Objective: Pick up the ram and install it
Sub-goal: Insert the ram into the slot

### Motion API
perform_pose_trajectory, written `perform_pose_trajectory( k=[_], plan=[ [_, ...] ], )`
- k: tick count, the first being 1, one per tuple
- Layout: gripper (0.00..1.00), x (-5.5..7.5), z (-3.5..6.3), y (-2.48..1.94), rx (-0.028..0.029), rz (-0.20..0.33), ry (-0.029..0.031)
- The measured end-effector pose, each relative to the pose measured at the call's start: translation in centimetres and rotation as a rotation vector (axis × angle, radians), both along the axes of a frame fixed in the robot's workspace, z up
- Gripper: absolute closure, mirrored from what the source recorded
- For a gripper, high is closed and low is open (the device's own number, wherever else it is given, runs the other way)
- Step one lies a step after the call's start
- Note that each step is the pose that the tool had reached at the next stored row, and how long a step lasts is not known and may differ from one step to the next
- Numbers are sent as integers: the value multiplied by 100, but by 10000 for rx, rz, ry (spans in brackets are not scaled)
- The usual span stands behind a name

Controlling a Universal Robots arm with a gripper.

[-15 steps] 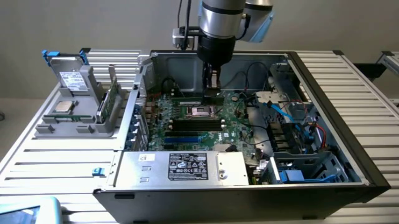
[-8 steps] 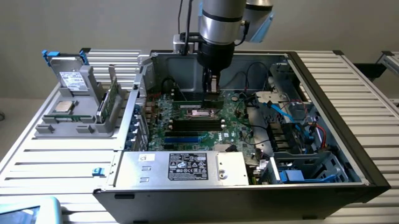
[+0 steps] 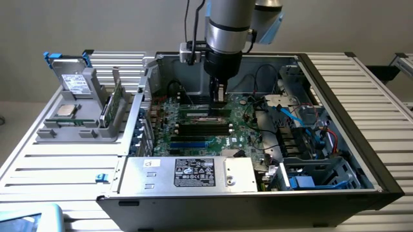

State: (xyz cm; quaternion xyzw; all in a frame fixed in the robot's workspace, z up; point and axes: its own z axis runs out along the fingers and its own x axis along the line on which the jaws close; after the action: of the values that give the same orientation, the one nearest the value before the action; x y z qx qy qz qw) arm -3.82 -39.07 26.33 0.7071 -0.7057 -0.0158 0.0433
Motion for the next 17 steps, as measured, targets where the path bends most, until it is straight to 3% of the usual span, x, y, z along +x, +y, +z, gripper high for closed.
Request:
perform_pose_trajectory(
  k=[6, 11, 17],
  plan=[
    [86, -1, -69, -98, 2, -10, -1],
    [86, 0, -147, -105, -44, -20, -1],
    [86, -1, -192, -96, -309, -21, -2]
  ],
)
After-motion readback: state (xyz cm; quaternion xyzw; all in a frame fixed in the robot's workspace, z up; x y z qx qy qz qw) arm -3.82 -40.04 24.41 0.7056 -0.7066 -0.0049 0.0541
